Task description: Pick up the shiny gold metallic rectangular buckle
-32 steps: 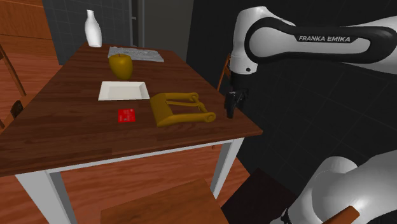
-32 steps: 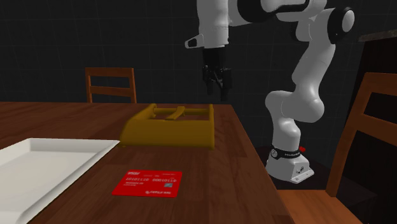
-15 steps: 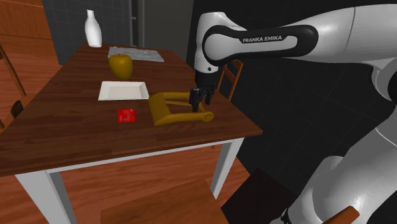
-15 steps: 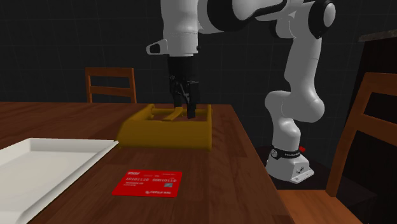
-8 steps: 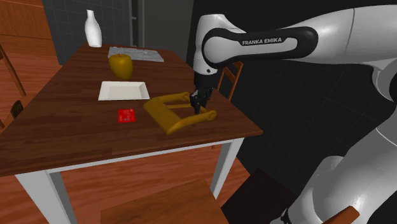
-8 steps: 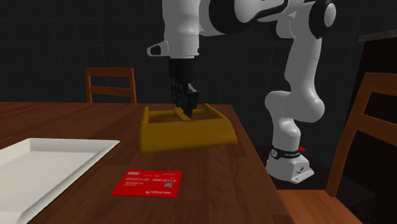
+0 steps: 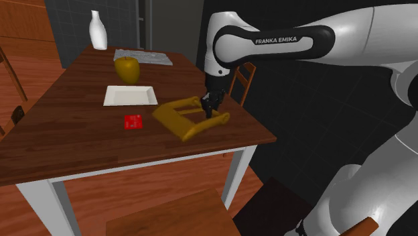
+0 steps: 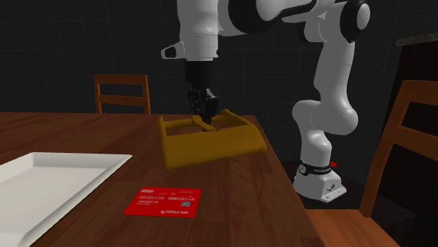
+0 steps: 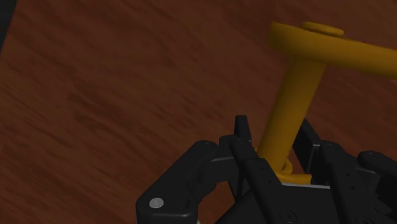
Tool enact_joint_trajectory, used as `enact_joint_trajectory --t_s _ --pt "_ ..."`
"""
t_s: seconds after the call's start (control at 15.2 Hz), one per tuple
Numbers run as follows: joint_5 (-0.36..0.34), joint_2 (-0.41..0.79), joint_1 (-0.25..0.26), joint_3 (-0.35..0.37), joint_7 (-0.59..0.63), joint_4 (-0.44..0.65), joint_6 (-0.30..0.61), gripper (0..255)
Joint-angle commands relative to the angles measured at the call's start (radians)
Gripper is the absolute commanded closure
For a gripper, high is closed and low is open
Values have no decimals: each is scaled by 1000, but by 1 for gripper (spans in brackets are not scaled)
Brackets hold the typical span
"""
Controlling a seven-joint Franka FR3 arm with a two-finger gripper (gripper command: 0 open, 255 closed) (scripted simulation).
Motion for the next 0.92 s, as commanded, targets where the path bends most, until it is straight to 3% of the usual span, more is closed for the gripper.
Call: enact_joint_trajectory --t_s 0.0,0.86 --pt "0 -2 0 0 -1 23 -27 255" --pt "0 8 -1 0 -8 183 -178 255"
